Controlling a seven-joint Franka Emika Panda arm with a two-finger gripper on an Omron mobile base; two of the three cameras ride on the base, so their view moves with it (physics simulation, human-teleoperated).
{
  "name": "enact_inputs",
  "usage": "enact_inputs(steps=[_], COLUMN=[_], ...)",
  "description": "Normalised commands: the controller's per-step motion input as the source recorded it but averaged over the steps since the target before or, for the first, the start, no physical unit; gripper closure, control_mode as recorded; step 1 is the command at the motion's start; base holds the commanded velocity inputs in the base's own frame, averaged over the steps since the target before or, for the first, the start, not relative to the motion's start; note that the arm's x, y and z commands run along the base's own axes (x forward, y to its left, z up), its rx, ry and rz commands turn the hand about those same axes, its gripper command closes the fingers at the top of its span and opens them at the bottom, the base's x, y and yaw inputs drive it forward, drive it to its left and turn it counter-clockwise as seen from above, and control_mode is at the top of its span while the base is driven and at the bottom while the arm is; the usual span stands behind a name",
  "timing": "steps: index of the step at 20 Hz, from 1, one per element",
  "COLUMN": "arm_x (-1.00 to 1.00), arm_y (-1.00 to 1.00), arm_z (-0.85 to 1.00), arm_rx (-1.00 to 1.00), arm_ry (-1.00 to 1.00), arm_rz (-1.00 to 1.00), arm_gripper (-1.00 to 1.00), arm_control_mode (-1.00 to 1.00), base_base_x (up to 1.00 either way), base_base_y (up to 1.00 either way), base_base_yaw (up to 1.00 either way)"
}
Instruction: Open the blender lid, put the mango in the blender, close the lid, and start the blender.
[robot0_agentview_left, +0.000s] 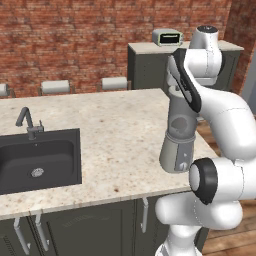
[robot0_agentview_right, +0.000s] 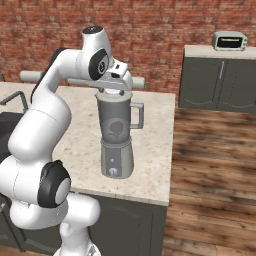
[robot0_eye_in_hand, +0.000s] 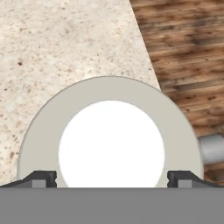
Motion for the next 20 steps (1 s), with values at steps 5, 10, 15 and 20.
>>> enact_inputs(steps=[5,10,15,20], arm_x=[0.0,0.0,-0.01,0.0], arm_y=[0.0,0.0,0.0,0.01], arm_z=[-0.12,-0.13,0.07,0.01], arm_rx=[0.0,0.0,0.0,0.0], arm_ry=[-0.01,-0.03,-0.07,0.0], arm_rz=[0.0,0.0,0.0,0.0], arm_gripper=[-1.0,-1.0,-1.0,-1.0], arm_control_mode=[-1.0,-1.0,-1.0,-1.0], base_base_x=[0.0,0.0,0.0,0.0], base_base_y=[0.0,0.0,0.0,0.0], base_base_yaw=[0.0,0.0,0.0,0.0])
